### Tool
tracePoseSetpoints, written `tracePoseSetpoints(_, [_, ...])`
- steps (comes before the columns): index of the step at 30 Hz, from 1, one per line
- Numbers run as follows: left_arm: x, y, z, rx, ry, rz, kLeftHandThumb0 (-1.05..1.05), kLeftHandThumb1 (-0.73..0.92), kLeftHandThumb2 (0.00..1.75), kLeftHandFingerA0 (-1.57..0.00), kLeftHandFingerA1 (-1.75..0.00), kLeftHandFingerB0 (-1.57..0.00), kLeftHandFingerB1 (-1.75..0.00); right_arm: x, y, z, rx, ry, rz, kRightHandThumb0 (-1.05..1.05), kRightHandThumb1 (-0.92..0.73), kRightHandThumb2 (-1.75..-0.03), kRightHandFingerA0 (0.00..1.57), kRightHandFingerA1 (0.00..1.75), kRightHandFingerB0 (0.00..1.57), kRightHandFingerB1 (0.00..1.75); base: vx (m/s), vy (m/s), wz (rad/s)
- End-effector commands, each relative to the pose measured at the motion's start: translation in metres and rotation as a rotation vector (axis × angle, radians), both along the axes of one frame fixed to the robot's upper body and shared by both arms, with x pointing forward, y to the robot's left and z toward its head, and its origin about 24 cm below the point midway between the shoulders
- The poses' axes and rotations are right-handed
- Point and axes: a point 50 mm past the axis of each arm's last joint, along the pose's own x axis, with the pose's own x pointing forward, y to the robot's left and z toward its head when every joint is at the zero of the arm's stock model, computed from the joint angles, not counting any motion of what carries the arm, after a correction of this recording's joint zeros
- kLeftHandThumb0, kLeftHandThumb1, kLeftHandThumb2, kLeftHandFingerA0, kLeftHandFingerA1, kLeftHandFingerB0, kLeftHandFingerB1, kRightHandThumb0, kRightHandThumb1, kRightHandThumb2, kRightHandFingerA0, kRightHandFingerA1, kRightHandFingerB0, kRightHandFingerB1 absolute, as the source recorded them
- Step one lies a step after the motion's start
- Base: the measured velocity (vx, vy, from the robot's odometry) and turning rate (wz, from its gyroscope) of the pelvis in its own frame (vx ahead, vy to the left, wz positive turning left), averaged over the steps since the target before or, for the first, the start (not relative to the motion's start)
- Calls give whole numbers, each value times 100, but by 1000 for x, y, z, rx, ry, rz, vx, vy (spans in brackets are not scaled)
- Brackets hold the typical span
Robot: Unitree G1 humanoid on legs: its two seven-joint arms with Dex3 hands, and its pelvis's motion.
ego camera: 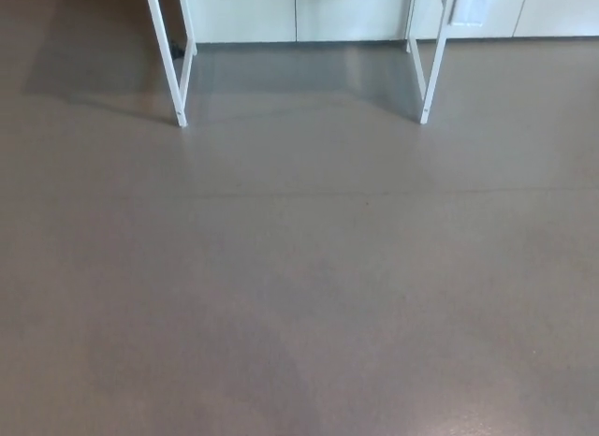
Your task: The robot walk towards a table in front and uses its left hand to pick up the pot from the base and places it on the table
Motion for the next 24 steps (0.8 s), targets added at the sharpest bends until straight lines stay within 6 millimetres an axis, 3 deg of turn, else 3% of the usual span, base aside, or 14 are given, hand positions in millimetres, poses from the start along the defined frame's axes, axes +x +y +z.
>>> tracePoseSetpoints(1, [2,4,5,8,-25,-14,-23,48,54,-47,-39,-31,-32,-1,-1,2,-9,-25,2,-36,-52,-56,50,40,31,33,136,303,-25])
tracePoseSetpoints(10, [0,5,4,15,-22,-14,-21,48,54,-47,-40,-32,-32,-6,-1,-1,1,-18,-13,-35,-51,-55,50,40,31,33,178,266,-8])
tracePoseSetpoints(24, [2,7,6,25,-28,-24,-23,48,54,-49,-40,-32,-33,-4,0,-2,-5,-24,-7,-33,-51,-55,50,41,30,33,155,-115,11])
